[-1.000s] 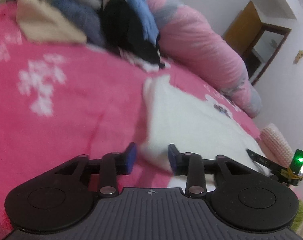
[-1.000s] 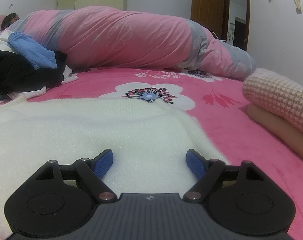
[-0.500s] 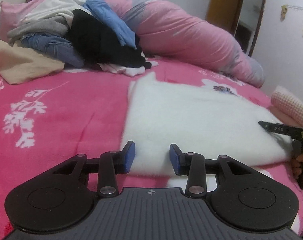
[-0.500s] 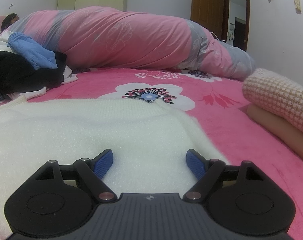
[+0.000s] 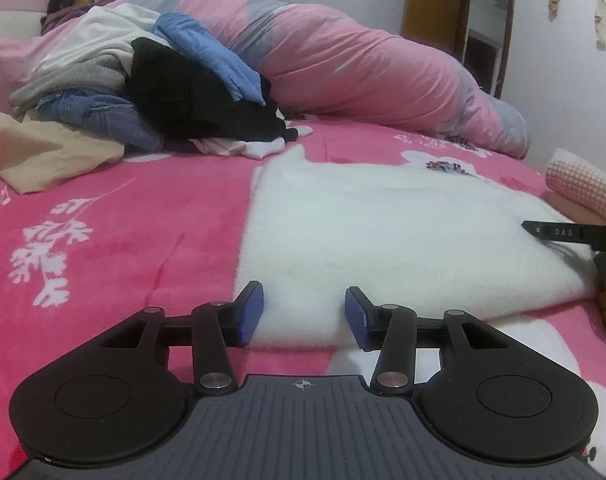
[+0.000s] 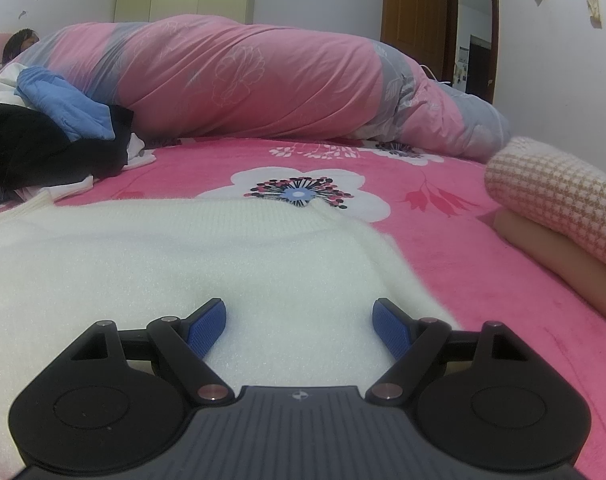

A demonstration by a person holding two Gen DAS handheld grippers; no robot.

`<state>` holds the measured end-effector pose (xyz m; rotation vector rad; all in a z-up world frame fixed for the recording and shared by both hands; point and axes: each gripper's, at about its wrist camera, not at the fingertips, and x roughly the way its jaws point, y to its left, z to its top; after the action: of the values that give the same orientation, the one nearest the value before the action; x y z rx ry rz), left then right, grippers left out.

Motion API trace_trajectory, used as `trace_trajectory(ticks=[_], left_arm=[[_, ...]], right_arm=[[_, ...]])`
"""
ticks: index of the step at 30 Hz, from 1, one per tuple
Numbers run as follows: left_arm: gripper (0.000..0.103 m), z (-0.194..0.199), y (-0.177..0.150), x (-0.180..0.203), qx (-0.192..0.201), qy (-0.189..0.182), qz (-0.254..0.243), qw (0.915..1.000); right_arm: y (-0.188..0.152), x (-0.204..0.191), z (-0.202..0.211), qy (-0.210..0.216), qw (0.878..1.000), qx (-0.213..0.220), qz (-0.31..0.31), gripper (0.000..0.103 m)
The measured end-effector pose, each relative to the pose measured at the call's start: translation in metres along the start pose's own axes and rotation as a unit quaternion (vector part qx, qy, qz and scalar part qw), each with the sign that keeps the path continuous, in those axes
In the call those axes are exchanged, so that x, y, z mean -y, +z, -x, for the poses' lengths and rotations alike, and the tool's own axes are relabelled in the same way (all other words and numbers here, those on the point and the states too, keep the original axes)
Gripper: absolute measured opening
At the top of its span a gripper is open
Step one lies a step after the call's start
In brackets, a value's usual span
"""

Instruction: Fold clothes

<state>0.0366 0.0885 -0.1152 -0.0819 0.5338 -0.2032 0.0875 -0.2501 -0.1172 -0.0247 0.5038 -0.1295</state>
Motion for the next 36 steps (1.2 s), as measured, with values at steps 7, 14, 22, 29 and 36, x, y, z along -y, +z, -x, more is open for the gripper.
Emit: trace_trajectory(ticks=[7,14,22,29,36], left_arm=[[0.051,-0.004,0.013,0.004,-0.033,0.012,0.019,0.9992],[0.064,0.013,0.035,0.016,-0.044,0.018,0.032,0.9984],[0.077,0.008,0.051,0.029,-0.045,0.028,0.031,0.9981],[0.098,-0.009,0.055,0.041,-0.036,0.043,0.018,0.9983],[0.103,-0.046,0.058,0.049,-0.101,0.056,0.027,0.9930]], right_arm=[[0.000,0.000,0.000,0.000,1.000,0.000,0.001,0.083],[0.000,-0.001,0.000,-0.001,1.000,0.002,0.002,0.083],[-0.001,0.000,0.001,0.000,1.000,0.003,0.002,0.083],[-0.001,0.000,0.001,0.000,1.000,0.003,0.002,0.083],[0.000,0.003,0.001,0.005,1.000,0.001,-0.002,0.085]])
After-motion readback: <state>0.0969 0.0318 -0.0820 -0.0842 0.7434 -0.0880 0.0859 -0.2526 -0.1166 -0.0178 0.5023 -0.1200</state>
